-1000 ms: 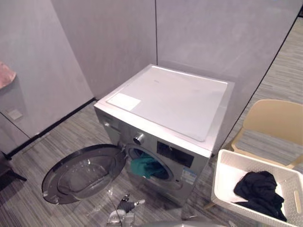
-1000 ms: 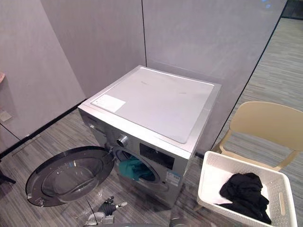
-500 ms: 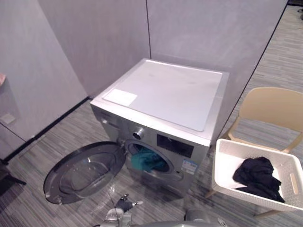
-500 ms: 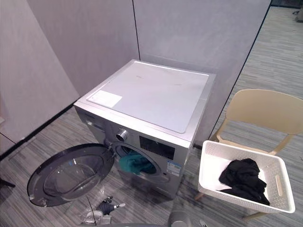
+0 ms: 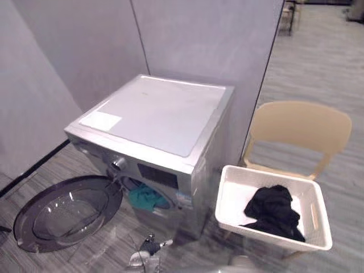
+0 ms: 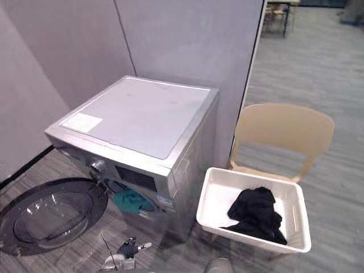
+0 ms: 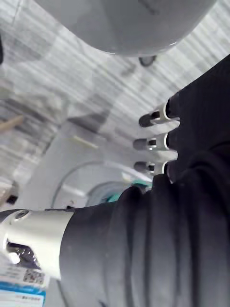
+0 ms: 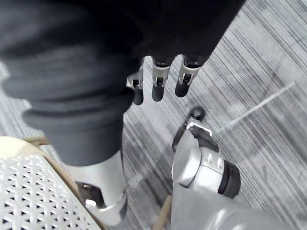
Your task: Pick up the laundry basket with both hands and put the clothes into the washing machine.
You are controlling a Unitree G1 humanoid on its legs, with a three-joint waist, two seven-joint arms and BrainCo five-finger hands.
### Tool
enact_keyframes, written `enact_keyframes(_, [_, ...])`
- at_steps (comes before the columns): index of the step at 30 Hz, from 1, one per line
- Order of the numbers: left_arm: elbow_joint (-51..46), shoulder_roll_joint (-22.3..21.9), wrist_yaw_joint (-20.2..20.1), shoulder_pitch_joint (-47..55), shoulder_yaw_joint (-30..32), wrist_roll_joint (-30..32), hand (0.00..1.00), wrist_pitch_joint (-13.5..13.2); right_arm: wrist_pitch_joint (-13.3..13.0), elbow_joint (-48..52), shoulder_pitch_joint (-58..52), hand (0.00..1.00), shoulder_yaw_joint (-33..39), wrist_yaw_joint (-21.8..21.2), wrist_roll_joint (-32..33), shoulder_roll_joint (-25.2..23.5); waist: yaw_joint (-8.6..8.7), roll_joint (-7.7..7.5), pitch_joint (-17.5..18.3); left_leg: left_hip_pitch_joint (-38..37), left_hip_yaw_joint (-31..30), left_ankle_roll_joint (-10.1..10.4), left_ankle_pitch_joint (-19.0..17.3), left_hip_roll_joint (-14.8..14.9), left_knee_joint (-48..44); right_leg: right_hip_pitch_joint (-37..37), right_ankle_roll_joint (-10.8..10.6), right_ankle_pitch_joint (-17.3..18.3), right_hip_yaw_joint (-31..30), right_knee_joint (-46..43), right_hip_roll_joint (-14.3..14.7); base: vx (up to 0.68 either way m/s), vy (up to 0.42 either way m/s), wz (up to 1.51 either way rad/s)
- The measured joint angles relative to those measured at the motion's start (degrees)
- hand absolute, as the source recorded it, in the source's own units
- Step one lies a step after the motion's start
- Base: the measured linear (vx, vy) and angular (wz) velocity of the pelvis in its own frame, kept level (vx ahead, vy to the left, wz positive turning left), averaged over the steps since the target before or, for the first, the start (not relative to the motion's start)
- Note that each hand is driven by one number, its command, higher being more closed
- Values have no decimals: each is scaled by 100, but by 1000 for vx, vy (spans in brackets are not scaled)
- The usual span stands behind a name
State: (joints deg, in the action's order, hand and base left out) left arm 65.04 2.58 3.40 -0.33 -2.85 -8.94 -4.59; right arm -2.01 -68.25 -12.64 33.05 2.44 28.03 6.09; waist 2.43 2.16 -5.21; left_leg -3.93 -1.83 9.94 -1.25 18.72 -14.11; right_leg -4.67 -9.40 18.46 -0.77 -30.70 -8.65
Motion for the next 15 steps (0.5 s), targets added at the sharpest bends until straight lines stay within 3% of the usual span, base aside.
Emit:
enact_keyframes(1, [-6,7,32,-11,1,-31,0,-2,-5,0,1,0,-34,6,-32,19,11,-16,-4,135,44,-183,124,19,-148,21,44,-17,65,22,17,-152,-255,57])
enact_keyframes(2, [-52,16,50,-20,2,-69,0,-33,-24,-4,-13,0,-144,10,-113,51,16,-47,-9,495,174,-749,407,73,-557,130,233,-91,207,176,39,-120,-155,50])
enact_keyframes(3, [-91,15,46,-10,1,-70,0,-39,-36,-7,-13,0,-220,13,-115,43,5,-44,-12,591,269,-856,388,99,-672,180,299,-143,257,245,56,-138,-140,40])
enact_keyframes(4, [-163,13,40,22,-3,-66,0,-49,-50,-12,-2,0,-254,11,-116,92,-15,-47,-14,620,277,-752,224,-18,-789,209,335,-192,260,313,58,-134,-71,5])
enact_keyframes(6, [-161,21,35,76,-1,-63,0,-85,-154,-6,98,0,-260,-5,-113,162,-19,-38,-18,513,26,-374,-460,-757,-912,268,333,-340,142,572,81,-126,-8,-20])
enact_keyframes(8, [-156,18,2,153,-1,-61,0,-87,-169,3,158,0,-275,-14,-112,149,-20,14,-26,311,57,-268,-900,-1077,-630,265,272,-383,-24,747,203,-65,79,-38])
enact_keyframes(9, [-144,72,-65,167,9,-64,0,-75,-152,-23,200,0,-281,-11,-113,120,-42,38,-73,196,201,-244,-1131,-1093,-383,257,254,-477,-165,828,258,-69,108,-45])
enact_keyframes(15, [44,184,-86,300,8,-151,0,-68,-142,0,140,0,-678,-10,-108,-146,-16,37,73,-99,431,-405,-915,-1355,525,500,218,-1399,-420,2126,121,20,118,-38])
